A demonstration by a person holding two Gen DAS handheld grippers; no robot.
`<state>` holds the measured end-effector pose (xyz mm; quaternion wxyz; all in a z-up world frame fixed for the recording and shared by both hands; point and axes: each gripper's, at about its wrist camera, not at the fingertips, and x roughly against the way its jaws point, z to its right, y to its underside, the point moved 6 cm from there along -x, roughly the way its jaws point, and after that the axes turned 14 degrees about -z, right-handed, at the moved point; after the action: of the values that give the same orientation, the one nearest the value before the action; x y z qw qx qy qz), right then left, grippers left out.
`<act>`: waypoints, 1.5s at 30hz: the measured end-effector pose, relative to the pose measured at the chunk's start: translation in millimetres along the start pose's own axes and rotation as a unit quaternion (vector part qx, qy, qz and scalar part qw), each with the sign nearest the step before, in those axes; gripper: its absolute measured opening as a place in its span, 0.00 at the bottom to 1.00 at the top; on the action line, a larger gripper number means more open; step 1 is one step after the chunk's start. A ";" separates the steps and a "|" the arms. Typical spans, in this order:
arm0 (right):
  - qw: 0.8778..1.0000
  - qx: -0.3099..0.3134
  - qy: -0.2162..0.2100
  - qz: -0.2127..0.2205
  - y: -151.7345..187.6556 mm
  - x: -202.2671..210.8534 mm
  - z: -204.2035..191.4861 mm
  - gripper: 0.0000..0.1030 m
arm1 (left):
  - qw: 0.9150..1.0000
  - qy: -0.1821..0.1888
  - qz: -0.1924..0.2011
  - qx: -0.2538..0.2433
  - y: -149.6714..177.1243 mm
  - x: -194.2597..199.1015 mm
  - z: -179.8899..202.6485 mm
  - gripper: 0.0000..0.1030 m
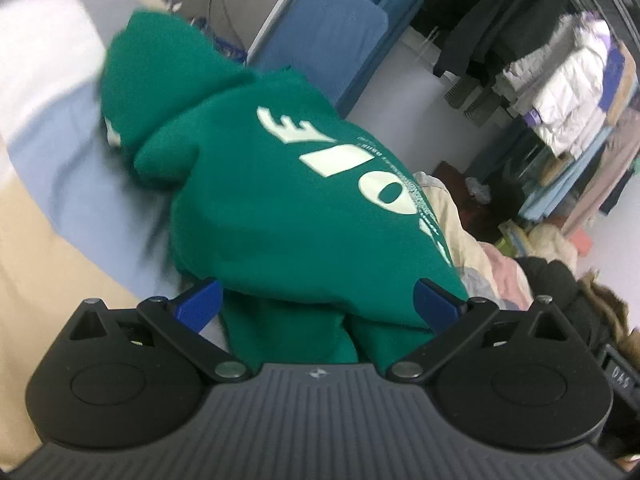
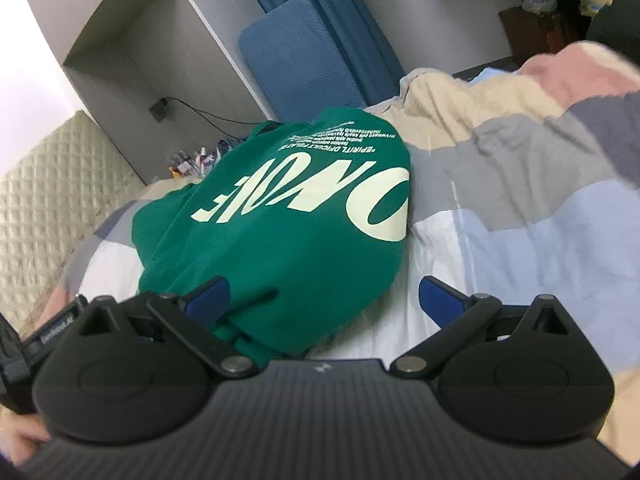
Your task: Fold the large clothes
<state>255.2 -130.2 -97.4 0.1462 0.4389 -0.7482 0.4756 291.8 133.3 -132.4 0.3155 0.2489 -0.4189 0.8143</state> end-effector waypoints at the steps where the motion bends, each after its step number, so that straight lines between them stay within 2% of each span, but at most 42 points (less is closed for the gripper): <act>1: 1.000 -0.004 -0.009 -0.004 -0.6 -6.5 2.3 0.99 | 1.000 0.005 0.001 0.008 -0.2 -7.5 -4.7 0.99; 5: 0.999 -0.001 -0.047 -0.024 4.5 -39.7 10.2 0.97 | 0.999 0.016 -0.006 0.028 -2.8 -34.8 -20.5 0.99; 9: 0.995 0.027 -0.079 -0.047 11.0 -69.3 5.9 0.97 | 0.998 0.047 -0.025 0.042 -0.7 -54.2 -27.6 0.99; 13: 0.992 0.058 -0.093 -0.066 15.8 -94.9 -2.1 0.95 | 0.997 0.048 -0.039 0.041 6.4 -68.8 -27.4 0.99; 15: 0.991 0.076 -0.087 -0.067 17.5 -103.6 -6.2 0.90 | 0.997 0.050 -0.047 0.034 10.4 -73.5 -26.8 0.99; 19: 0.992 0.072 -0.086 -0.063 14.0 -114.8 -6.4 0.72 | 0.994 0.046 -0.089 0.040 24.9 -88.5 -26.1 0.99; 21: 0.992 0.071 -0.091 -0.054 11.1 -110.5 -7.3 0.62 | 0.995 0.041 -0.093 0.021 30.3 -94.3 -18.8 0.98; 22: 0.992 0.072 -0.091 -0.050 9.4 -108.1 -7.5 0.58 | 0.995 0.034 -0.090 0.004 31.7 -96.0 -14.0 0.95; 23: 0.992 0.074 -0.088 -0.048 8.0 -105.4 -7.1 0.55 | 0.995 0.034 -0.090 -0.005 32.9 -98.7 -9.3 0.85; 25: 0.993 0.078 -0.082 -0.043 5.0 -102.1 -8.7 0.55 | 0.995 0.017 -0.098 -0.002 34.6 -105.5 -5.2 0.73; 26: 0.993 0.081 -0.078 -0.041 4.9 -100.4 -9.6 0.55 | 0.996 0.007 -0.094 -0.005 34.7 -106.4 -3.6 0.61; 27: 0.993 0.084 -0.075 -0.039 5.8 -98.6 -9.9 0.55 | 0.996 -0.006 -0.086 -0.011 33.8 -106.3 -2.9 0.56; 29: 0.993 0.093 -0.067 -0.035 8.8 -95.7 -11.7 0.55 | 0.996 -0.022 -0.080 -0.014 33.8 -102.6 1.0 0.34; 31: 0.993 0.092 -0.065 -0.036 10.4 -92.8 -11.1 0.55 | 0.997 -0.021 -0.067 -0.017 32.0 -92.2 3.7 0.26; 33: 0.994 0.082 -0.069 -0.037 10.6 -89.0 -10.1 0.55 | 0.998 -0.007 -0.056 -0.010 31.5 -80.9 7.0 0.23; 38: 0.993 0.085 -0.084 -0.022 7.7 -72.0 -13.1 0.55 | 0.999 0.020 -0.038 -0.033 40.4 -44.3 24.9 0.21; 45: 0.991 0.107 -0.076 -0.004 4.5 -30.3 -28.8 0.55 | 0.995 0.089 -0.012 -0.037 64.3 26.3 51.6 0.20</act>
<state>263.3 -89.6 -104.8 0.0428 0.4895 -0.7003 0.5179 234.9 69.1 -121.4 0.3700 0.1688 -0.4163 0.8132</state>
